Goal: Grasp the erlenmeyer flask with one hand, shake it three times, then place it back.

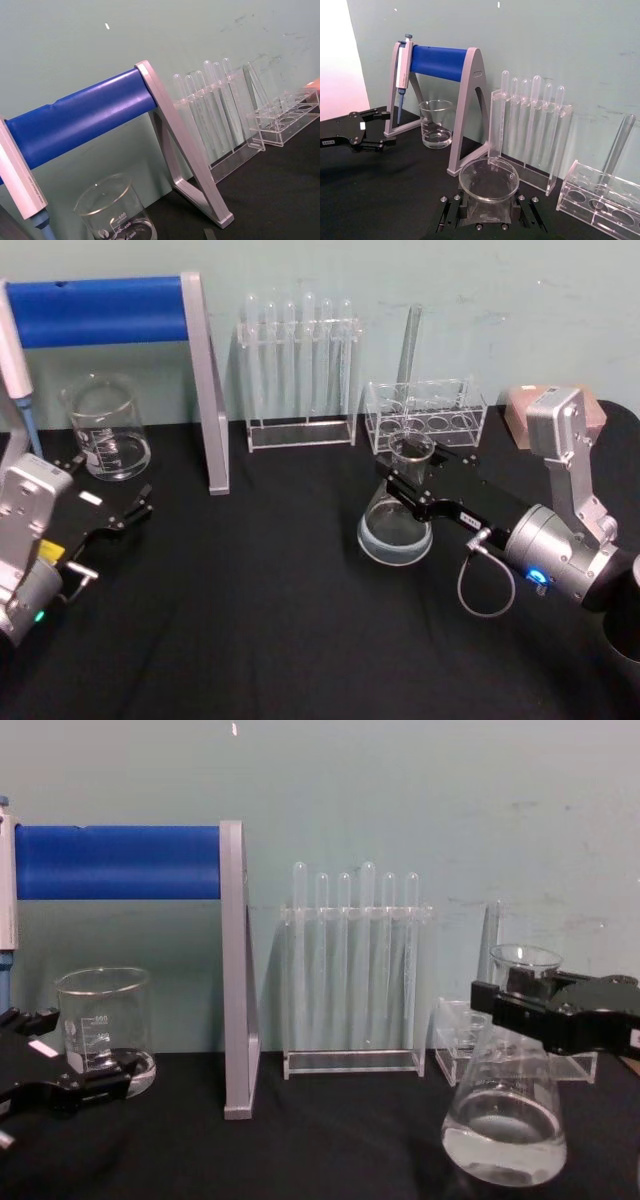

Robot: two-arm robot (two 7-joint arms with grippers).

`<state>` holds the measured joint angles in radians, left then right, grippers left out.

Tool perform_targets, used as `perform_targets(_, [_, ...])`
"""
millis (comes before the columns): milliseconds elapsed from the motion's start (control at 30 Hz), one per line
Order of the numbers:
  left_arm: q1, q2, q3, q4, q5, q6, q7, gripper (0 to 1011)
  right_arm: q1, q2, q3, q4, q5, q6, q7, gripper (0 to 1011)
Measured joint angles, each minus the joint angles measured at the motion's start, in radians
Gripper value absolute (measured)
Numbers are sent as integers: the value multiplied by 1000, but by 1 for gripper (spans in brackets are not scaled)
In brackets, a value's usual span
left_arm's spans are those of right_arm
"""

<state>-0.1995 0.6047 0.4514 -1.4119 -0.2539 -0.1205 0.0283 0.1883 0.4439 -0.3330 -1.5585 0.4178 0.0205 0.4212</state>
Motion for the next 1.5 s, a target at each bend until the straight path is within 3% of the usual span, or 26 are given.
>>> perform_targets(467, [0, 0, 0, 0, 0, 0, 0, 1000, 0, -17, -16, -12, -27, 4, -18, 456])
perform_targets(933, [0, 0, 0, 0, 0, 0, 0, 1001, -11, -29, -85, -68, -46, 18, 25, 456])
perform_targets(1500, [0, 0, 0, 0, 0, 0, 0, 1001, -23, -6, -165, -123, -30, 21, 89, 456])
